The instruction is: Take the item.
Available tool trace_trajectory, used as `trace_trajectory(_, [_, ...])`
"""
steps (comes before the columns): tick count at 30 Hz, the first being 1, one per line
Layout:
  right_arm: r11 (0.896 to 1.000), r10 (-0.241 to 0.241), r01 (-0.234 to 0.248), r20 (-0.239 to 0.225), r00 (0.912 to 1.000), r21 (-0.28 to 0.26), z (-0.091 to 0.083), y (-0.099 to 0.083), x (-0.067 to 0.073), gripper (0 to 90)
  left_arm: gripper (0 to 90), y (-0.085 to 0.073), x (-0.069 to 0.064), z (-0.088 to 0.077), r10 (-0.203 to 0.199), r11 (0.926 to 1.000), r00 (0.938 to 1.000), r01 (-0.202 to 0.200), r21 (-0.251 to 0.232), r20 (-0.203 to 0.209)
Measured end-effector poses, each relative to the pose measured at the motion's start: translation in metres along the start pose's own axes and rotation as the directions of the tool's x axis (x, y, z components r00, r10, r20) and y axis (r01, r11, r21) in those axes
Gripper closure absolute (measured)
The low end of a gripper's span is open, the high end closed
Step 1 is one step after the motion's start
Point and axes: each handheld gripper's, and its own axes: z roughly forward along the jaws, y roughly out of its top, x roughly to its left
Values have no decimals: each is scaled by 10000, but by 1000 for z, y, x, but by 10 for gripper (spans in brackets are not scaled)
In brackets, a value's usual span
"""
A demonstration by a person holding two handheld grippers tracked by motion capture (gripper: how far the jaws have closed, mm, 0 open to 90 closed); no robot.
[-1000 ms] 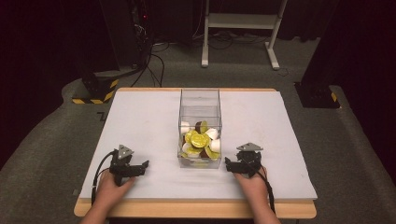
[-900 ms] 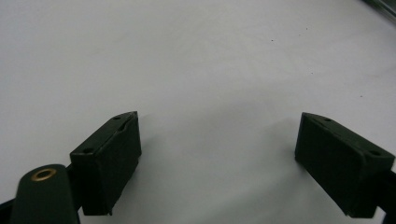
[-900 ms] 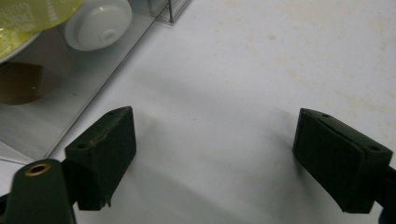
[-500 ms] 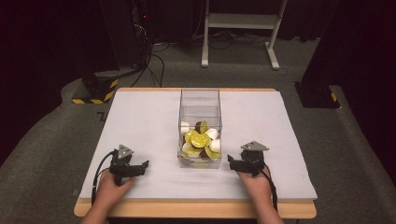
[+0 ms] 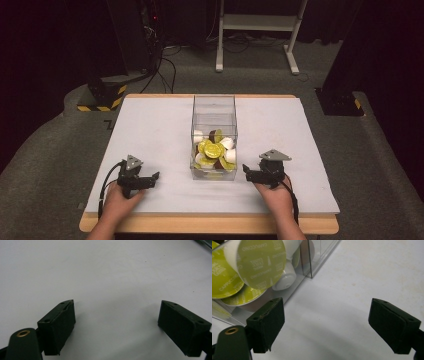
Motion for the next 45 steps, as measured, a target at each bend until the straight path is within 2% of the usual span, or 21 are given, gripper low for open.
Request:
trace_trajectory(3, [9999,-131,131,-10,9999,-95,-2,3,2,138,145,0,0,0,-30,10000,10000,30,-42,-4])
trace_trajectory(4, [9998,-132,131,-26,9999,-134,-4,4,2,138,145,0,1,-1,151,9998,9999,-151,102,0])
trace_trajectory(9, [9994,-192,191,-42,9998,-282,-8,10,6,139,145,0,0,0,35,10000,10000,-35,-21,-18])
trace_trajectory(20, [9968,-401,395,-63,9992,-697,-17,21,10,147,145,0,0,0,60,10000,10000,-60,20,0])
trace_trajectory(26, [9938,-346,323,-206,9992,-1066,-24,28,13,150,144,0,1,-1,110,9999,9999,-110,66,-10])
trace_trajectory(27, [9936,-366,339,-238,9990,-1078,-25,29,14,150,144,0,0,0,20,10000,10000,-20,-18,-6])
trace_trajectory(33, [9915,-469,419,-379,9982,-1232,-28,36,22,164,144,0,1,-1,104,9999,9999,-104,52,1])
trace_trajectory(45, [9882,-624,499,-828,9946,-1450,-29,51,36,176,144,0,0,0,-21,10000,10000,21,-44,7])
